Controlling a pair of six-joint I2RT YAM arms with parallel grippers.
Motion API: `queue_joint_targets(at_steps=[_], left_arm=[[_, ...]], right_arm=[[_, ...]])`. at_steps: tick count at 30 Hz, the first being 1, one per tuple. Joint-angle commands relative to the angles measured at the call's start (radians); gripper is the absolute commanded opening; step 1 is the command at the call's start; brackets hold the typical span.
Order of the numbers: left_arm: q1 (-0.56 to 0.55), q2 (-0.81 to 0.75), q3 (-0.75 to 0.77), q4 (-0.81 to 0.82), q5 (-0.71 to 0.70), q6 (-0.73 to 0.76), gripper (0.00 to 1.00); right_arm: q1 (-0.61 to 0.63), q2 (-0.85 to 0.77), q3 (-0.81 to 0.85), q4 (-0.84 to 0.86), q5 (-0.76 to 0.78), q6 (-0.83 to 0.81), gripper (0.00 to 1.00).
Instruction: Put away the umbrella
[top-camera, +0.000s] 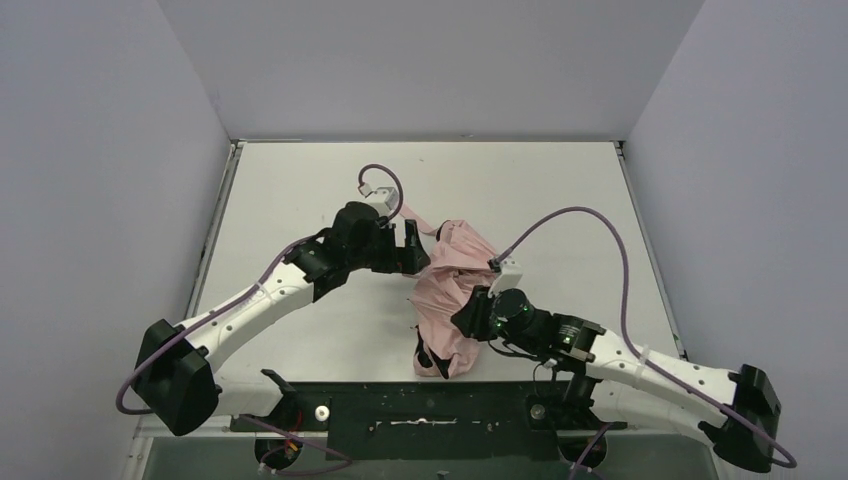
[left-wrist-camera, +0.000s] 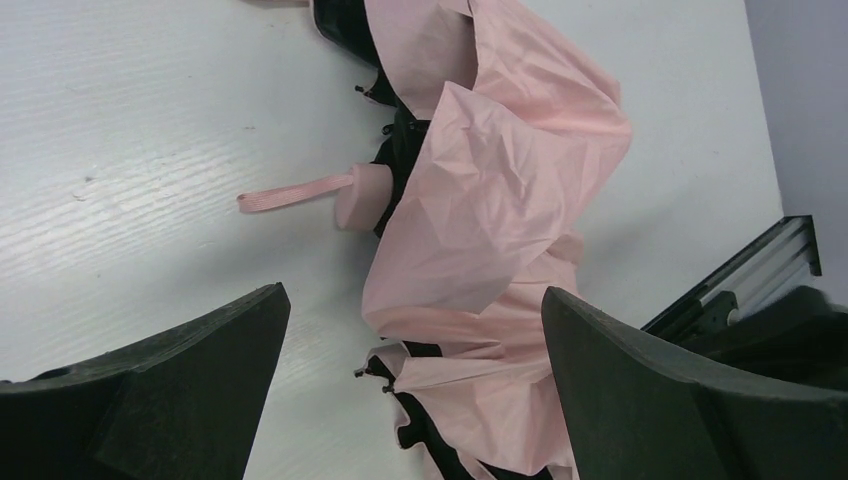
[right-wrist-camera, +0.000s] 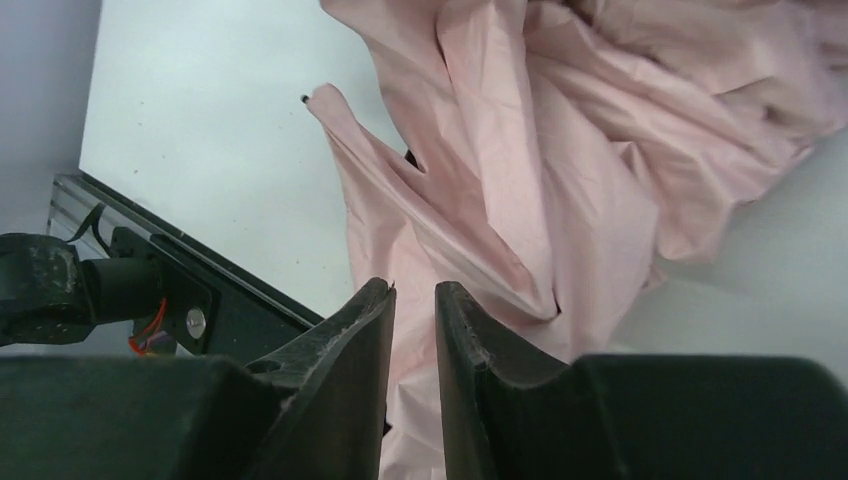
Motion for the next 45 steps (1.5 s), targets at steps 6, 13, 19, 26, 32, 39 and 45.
queue_joint_targets(at_steps=[6, 13, 19, 26, 32, 39, 45], left_arm=[[0.007, 0.047, -0.055, 0.231, 0.144, -0.029, 0.97], [0.013, 0.034, -0.193, 0.403, 0.203, -0.044, 0.97], [0.004, 0.097, -0.216, 0.51, 0.281, -0.045, 0.97], [-0.008, 0.196, -0.204, 0.639, 0.342, -0.082, 0.84], [-0.018, 0.255, -0.215, 0.775, 0.402, -0.146, 0.64], [-0.027, 0.263, -0.199, 0.825, 0.437, -0.184, 0.56], [-0.027, 0.205, -0.243, 0.82, 0.437, -0.189, 0.71]], right_arm=[[0.028, 0.254, -0.149, 0.308, -0.013, 0.182, 0.11], [0.031, 0.184, -0.234, 0.135, 0.109, 0.303, 0.04], [-0.031, 0.086, -0.243, -0.009, 0.099, 0.241, 0.03], [-0.15, 0.087, -0.249, 0.043, -0.053, 0.126, 0.04], [-0.15, 0.16, -0.238, 0.102, -0.083, 0.119, 0.03], [-0.152, 0.193, -0.231, 0.131, -0.082, 0.124, 0.03], [-0.152, 0.195, -0.237, 0.137, -0.079, 0.126, 0.03]])
